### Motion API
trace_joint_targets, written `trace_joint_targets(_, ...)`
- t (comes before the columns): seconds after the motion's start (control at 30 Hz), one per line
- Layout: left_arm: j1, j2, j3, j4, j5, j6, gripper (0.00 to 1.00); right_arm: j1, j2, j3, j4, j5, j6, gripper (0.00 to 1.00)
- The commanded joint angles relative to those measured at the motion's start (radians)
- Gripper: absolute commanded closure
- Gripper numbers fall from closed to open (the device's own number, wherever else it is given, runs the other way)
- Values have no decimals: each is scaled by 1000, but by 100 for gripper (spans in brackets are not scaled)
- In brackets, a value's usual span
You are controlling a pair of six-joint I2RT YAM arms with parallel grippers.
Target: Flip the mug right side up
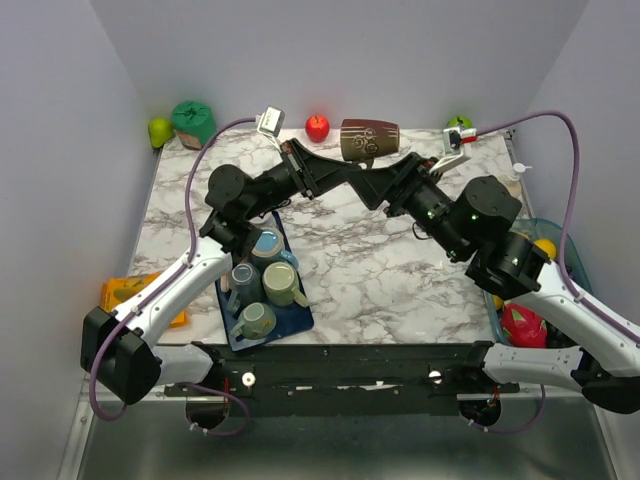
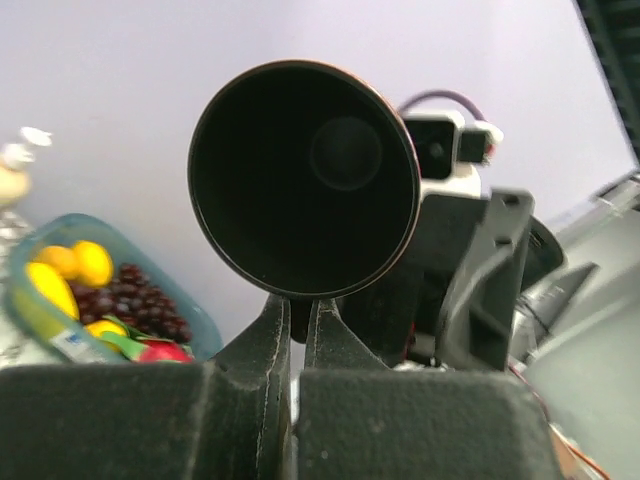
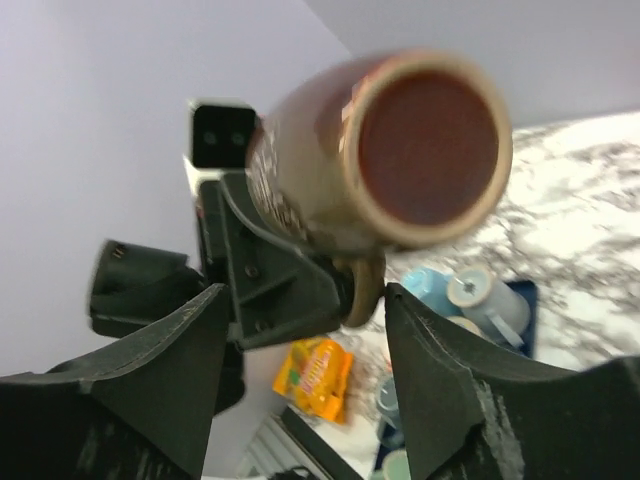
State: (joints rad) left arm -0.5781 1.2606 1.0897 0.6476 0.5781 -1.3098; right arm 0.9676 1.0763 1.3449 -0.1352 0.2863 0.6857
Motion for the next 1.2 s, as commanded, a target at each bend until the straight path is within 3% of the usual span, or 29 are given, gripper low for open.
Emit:
trace_joint_targets(0.0,4,-18,93,-184,-148,164,100,16,-3,-32,-208,97,32,26)
trace_joint_targets(0.2,12,26,189,-468,-216,384,100,13,-21,-58,-435,269,164,22)
trace_joint_targets(0.37,11,133,347,-863,-484,709,100,13,-81,-141,-466,283,184,22)
trace_joint_targets(0.5,8,244,424,-1023,-694,867,100,11,-88,-155,-532,281,196,22)
trace_joint_targets(0.73,8,514,608,-1218,-851,974,100,11,-93,-162,-626,286,219,22)
trace_joint_targets(0.87,6,705,795,-1374,-906,1000,100,11,-93,-165,-658,287,222,22)
trace_joint_targets(1.17,6,861,908,-1448,-923,1037,100,10,-92,-171,-688,286,235,21)
